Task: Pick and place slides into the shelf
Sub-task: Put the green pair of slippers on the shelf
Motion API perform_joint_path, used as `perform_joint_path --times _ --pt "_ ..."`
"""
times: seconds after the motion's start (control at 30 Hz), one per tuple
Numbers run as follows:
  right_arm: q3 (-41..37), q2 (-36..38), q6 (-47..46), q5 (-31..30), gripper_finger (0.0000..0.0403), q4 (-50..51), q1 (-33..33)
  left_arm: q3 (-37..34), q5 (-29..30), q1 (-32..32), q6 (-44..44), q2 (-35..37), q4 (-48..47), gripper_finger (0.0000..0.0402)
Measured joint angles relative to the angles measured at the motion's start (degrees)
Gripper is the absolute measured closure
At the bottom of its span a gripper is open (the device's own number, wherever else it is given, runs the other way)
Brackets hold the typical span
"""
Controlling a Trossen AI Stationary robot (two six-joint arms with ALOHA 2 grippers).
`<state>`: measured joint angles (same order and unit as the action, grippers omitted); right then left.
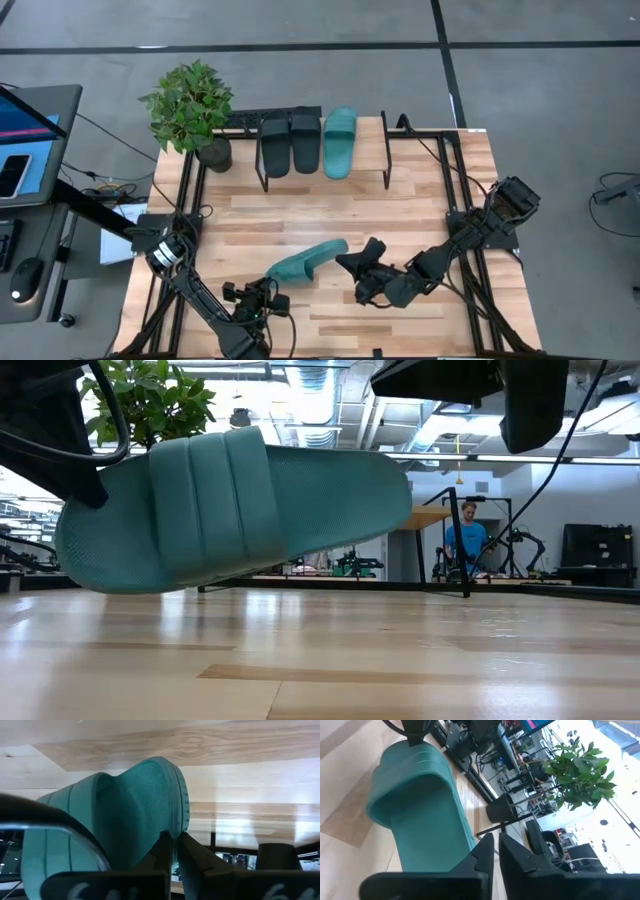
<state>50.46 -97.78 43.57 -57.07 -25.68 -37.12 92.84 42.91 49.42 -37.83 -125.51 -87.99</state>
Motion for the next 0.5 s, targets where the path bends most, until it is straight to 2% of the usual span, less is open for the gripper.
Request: perform_joint_path --times 0.2,0.5 --pt "0.04 0.00 0.92 0.16 0.0335 0.45 -0.36 0.00 0.11 0.53 -0.65 -0.07 0.00 0.0401" --pt "0.05 -0.31 9.43 1.32 0.0280 1.98 0.20 0.00 2.61 0.84 -1.65 -0.13 0.30 0.0401"
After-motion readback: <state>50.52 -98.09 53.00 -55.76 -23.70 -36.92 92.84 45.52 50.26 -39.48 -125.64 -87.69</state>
